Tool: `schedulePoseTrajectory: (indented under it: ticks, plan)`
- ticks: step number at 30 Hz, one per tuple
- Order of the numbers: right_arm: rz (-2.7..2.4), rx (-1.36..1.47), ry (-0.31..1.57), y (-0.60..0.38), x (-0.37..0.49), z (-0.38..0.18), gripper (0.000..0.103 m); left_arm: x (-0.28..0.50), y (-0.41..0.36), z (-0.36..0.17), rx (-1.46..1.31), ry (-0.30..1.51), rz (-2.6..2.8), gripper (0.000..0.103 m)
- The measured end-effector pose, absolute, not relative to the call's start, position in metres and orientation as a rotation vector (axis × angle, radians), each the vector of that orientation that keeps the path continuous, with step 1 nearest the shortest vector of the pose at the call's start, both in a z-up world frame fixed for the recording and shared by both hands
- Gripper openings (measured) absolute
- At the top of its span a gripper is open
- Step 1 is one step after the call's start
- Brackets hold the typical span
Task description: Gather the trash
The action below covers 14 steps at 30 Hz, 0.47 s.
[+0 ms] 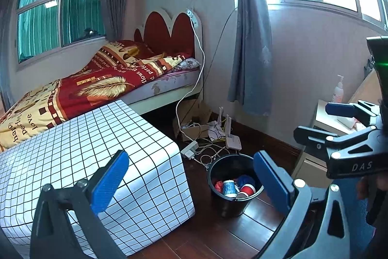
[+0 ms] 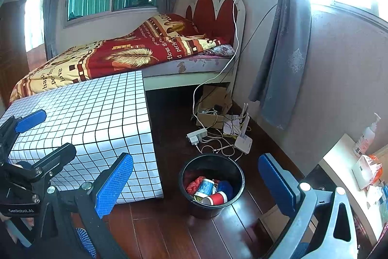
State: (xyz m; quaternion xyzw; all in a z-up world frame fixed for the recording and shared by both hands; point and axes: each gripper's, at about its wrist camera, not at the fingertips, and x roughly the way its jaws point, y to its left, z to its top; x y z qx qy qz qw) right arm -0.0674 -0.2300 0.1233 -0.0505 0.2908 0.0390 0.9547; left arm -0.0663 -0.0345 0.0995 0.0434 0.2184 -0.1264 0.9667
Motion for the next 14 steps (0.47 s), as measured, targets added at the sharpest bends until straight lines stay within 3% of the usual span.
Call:
schedulePoseTrajectory:
  ticks: [14]
  plan:
    - [0.078, -0.1, 0.599, -0.2302, -0.0665, 0.1189, 0.103, -0.0656, -0.0329, 0.0937, 0.085, 0.424, -0.292, 0.103]
